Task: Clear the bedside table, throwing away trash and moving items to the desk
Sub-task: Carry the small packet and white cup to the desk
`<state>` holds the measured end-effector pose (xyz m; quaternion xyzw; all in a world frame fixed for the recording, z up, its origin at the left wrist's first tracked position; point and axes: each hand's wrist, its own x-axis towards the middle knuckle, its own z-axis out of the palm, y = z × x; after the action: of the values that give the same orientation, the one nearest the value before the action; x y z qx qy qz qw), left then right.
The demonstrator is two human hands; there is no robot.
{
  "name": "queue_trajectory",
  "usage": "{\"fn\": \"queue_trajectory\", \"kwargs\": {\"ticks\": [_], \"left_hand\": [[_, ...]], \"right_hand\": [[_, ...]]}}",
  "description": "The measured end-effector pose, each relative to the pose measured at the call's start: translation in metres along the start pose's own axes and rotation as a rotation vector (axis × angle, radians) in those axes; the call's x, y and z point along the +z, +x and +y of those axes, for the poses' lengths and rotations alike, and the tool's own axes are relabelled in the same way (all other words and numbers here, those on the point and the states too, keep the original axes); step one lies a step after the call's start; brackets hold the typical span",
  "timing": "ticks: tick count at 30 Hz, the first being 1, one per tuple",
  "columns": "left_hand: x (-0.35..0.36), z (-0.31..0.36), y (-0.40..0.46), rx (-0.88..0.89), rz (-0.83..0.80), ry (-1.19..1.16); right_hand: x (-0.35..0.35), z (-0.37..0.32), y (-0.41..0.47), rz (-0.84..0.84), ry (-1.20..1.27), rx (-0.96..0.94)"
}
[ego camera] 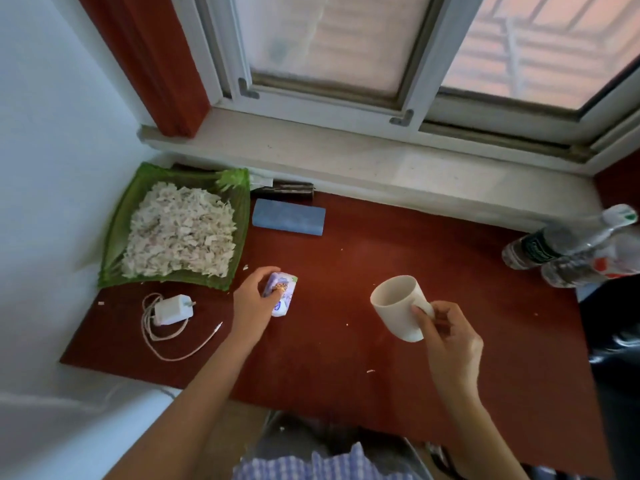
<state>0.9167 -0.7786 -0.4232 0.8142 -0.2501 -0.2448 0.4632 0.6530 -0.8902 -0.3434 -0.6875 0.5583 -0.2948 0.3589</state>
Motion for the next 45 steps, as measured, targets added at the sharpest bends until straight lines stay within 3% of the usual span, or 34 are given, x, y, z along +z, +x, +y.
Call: {"fn": "queue_trajectory", "kwargs": {"ticks": [9, 17, 33, 39, 45], "left_hand": [[0.009, -0.016, 0.005, 0.025, 0.058, 0.142], [0.011, -0.020, -0.009, 0.003, 0.215, 0.302], [0.036, -0.002, 0.060, -0.044, 0.255, 0.210], [0.035, -0.006, 0.059, -0.068, 0.241, 0.475], [0.042, -0.007, 0.032, 0.162, 0.207, 0.697]], "right_hand": [[0.002, 0.002, 0.010, -0.039, -0.039, 0.000], [0.005, -0.002, 0.012, -0.087, -0.022, 0.027], [0.001, 0.004, 0.028, -0.055, -0.070, 0.026], [0.002, 0.008, 0.028, -0.045, -0.066, 0.002], [0.001, 0.011, 0.029, -0.060, -0.060, 0.023]]}}
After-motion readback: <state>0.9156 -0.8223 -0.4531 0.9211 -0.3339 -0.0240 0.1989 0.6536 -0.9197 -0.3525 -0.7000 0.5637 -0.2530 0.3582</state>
